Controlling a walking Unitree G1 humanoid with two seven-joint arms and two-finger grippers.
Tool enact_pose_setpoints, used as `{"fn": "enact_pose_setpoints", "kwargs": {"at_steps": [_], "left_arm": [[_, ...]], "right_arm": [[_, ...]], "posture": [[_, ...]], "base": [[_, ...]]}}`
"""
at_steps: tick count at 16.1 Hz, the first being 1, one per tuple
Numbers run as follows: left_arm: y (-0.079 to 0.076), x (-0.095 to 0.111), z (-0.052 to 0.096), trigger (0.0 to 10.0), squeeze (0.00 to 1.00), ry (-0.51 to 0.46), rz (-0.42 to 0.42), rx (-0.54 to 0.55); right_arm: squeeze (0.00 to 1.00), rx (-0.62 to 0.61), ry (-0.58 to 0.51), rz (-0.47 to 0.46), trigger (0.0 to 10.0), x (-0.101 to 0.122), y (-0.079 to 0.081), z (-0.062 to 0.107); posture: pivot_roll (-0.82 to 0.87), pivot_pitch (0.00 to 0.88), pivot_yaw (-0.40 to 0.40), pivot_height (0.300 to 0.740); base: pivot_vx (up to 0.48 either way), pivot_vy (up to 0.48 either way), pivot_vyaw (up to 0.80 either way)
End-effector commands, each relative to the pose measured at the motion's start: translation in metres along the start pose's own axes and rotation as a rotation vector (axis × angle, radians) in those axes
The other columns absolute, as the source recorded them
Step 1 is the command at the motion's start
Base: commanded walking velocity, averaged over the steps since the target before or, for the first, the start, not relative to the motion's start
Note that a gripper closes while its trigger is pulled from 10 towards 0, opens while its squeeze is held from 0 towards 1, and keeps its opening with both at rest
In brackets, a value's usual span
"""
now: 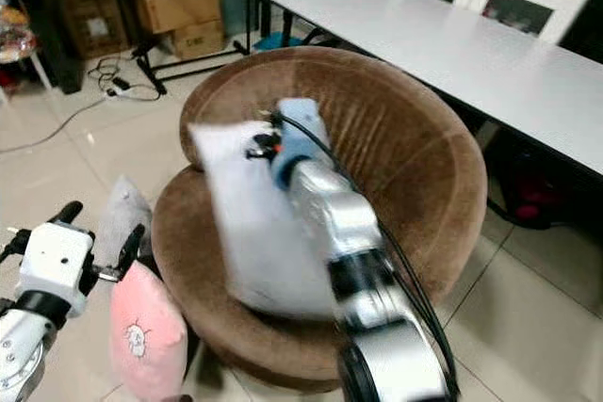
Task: Move the pillow to the sofa from floor
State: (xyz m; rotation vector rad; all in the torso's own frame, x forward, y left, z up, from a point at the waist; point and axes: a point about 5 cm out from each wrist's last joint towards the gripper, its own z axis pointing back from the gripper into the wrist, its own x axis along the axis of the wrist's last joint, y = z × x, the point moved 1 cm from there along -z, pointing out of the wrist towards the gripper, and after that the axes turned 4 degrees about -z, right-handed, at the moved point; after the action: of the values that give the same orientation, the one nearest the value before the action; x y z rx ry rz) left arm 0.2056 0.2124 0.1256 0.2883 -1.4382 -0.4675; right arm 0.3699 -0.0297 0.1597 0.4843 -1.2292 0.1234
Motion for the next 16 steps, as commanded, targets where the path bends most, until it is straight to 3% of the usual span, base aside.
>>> {"fn": "enact_pose_setpoints", "kwargs": {"at_steps": [1,3,5,10,12,14,16], "left_arm": [[-0.002,0.005,0.002,10.0,0.0,-0.011,-0.004,-0.035],[-0.001,0.005,0.01,10.0,0.0,0.003,-0.018,-0.047],[-0.002,0.004,0.019,10.0,0.0,0.023,-0.016,-0.046],[-0.009,0.0,0.035,10.0,0.0,0.064,-0.003,-0.053],[-0.01,0.0,0.037,10.0,0.0,0.069,-0.001,-0.053],[-0.012,0.0,0.039,10.0,0.0,0.078,-0.003,-0.061],[-0.014,0.001,0.04,10.0,0.0,0.081,-0.009,-0.065]], "right_arm": [[0.0,-0.08,-0.088,0.003,10.0,0.022,-0.005,-0.006],[0.0,-0.284,-0.079,-0.006,10.0,0.028,-0.023,-0.017],[0.0,-0.434,-0.068,-0.019,10.0,0.029,-0.041,-0.017],[0.0,-0.678,-0.048,-0.109,10.0,0.021,-0.06,-0.012],[0.0,-0.652,-0.03,-0.134,10.0,0.015,-0.058,-0.014],[0.0,-0.522,0.045,-0.198,10.0,-0.004,-0.045,-0.019],[0.0,-0.436,0.067,-0.179,10.0,-0.008,-0.039,-0.022]], "posture": [[0.16,0.0,-0.128,0.74],[0.19,0.0,-0.153,0.74],[0.21,0.0,-0.176,0.74],[0.23,0.0,-0.213,0.74],[0.23,0.0,-0.213,0.74],[0.24,0.0,-0.213,0.74],[0.24,0.0,-0.217,0.74]], "base": [[0.0,0.0,0.0],[0.0,0.0,0.0],[0.0,0.0,0.0],[0.0,0.0,0.0],[0.0,0.0,0.0],[0.0,0.0,0.0],[0.0,0.0,0.0]]}}
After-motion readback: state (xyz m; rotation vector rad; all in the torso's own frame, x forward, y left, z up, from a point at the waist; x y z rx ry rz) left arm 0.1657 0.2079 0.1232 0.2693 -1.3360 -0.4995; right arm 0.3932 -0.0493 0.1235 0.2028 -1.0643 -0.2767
